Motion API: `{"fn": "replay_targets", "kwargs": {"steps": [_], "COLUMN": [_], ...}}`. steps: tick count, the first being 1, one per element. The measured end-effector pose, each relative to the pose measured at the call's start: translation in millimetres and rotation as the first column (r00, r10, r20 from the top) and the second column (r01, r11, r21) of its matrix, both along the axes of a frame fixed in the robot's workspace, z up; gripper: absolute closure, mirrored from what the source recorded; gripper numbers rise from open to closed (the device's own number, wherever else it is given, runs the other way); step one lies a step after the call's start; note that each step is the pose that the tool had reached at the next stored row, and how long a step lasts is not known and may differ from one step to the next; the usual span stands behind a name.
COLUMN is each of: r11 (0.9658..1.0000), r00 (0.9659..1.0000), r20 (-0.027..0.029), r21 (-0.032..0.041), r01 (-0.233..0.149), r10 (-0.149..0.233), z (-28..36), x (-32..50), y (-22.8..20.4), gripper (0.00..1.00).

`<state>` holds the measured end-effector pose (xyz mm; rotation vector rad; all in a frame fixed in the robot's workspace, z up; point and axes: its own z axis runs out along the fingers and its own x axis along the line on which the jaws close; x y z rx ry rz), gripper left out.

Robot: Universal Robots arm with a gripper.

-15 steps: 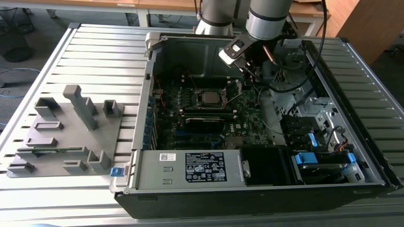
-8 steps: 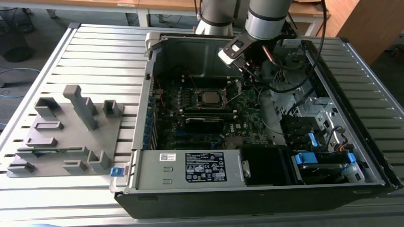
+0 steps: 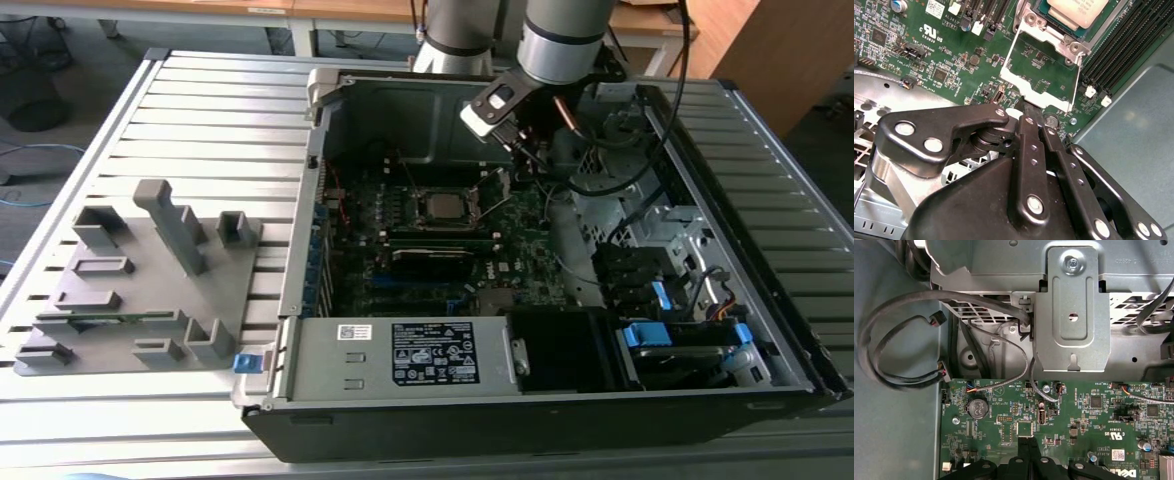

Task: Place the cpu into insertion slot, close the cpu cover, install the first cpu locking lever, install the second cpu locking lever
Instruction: 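Close the cpu cover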

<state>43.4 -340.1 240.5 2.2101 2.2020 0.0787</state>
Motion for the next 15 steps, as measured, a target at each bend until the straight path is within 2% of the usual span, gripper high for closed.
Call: {"fn": "replay_targets", "kwargs": {"steps": [6,15], "r11": [1.0000,1.0000], "r00": [1.0000,1.0000], "r20": [0.0000,0.0000], "r21": [0.0000,-0.0001], "r01": [0.000,0.000], "r10": [0.000,0.000], "z": [-0.1,-0.4], "x": [-1.7,-10.1], "y": [0.0,0.0], "gripper": [0.89,0.89]}}
